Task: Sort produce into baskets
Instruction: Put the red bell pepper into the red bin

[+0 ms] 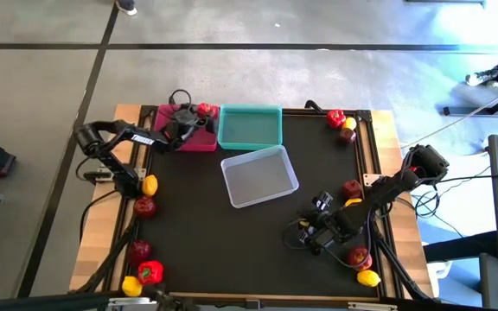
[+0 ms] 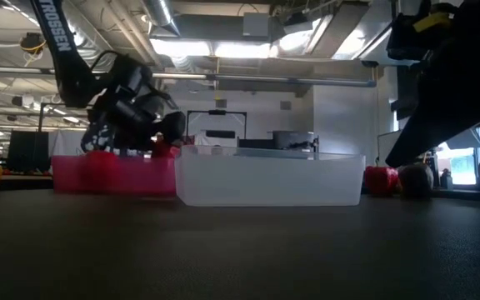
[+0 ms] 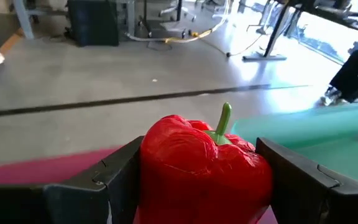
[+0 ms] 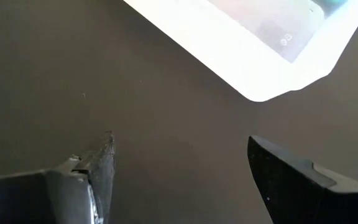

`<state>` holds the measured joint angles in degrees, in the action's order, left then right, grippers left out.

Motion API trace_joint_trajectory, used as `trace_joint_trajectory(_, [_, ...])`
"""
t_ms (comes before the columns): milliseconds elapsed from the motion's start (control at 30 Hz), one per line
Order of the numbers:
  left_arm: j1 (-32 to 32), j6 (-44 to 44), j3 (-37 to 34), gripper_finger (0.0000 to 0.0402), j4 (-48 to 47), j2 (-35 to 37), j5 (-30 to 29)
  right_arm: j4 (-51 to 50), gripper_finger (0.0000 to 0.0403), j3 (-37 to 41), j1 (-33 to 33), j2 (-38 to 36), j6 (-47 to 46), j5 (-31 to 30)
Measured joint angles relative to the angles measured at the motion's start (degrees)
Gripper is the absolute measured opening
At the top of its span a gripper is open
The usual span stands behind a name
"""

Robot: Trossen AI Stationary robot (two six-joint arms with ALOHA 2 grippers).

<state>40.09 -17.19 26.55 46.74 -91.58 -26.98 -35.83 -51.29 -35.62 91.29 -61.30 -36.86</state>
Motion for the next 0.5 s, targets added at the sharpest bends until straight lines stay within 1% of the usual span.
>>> trace_joint_trajectory(133, [0.8,1.6,1.4,0.0278,-1.0,-1.9,0.1,0.0,0.0292,0.0,0.0,0.0,0.0,-0.1])
trace_joint_trajectory(233, [0.9,0.0,1.5,0.0291,-1.0,-2.8,0.1,0.0,0.0292,0.0,0.0,0.0,-0.3,-1.0])
trace_joint_trajectory(367, [0.8,-0.4,1.5,0.0302,-1.6,-3.0,0.0,0.3,0.0292,0.0,0.0,0.0,-0.4,-1.1])
trace_joint_trajectory(500, [0.8,-0.3,1.5,0.0304,-1.6,-3.0,0.0,0.4,0.0292,0.0,0.0,0.0,-0.4,-1.1])
